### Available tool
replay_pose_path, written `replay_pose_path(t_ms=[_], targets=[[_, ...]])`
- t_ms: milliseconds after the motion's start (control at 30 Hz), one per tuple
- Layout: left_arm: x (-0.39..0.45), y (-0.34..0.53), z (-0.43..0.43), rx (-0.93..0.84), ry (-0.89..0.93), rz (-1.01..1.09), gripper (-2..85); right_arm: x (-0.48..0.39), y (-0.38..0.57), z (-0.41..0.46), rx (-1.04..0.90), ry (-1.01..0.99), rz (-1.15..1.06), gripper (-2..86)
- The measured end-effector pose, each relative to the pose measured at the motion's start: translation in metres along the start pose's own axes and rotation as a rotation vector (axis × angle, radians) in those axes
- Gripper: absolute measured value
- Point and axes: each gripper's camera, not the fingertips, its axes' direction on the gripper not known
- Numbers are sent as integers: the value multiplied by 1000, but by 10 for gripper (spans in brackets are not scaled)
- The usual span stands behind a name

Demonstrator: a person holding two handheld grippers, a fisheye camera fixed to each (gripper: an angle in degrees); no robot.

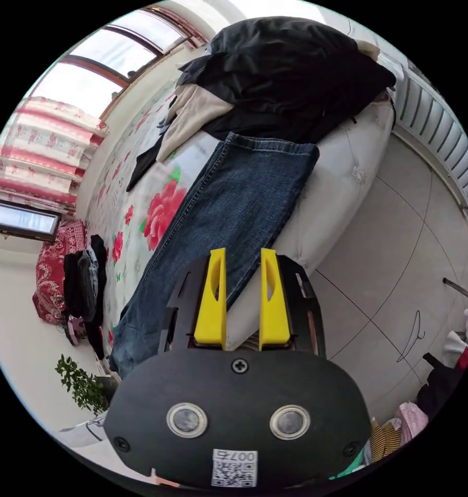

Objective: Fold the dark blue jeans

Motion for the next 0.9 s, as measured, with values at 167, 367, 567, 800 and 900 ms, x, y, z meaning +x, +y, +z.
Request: replay_pose_path(t_ms=[167,367,567,800,900], targets=[[14,2,-7,41,28,-35,-9,54,-66,-66,28,6,132,59],[44,-8,-18,77,40,-10,-9,78,-145,-128,55,-38,230,31],[70,-27,-23,104,102,-15,-9,47,-200,-174,-5,77,162,2],[126,-81,-71,186,316,104,-9,-48,-253,-304,105,-222,-75,-2],[161,-96,-105,257,314,230,-9,-89,-271,-372,200,-382,-194,-3]])
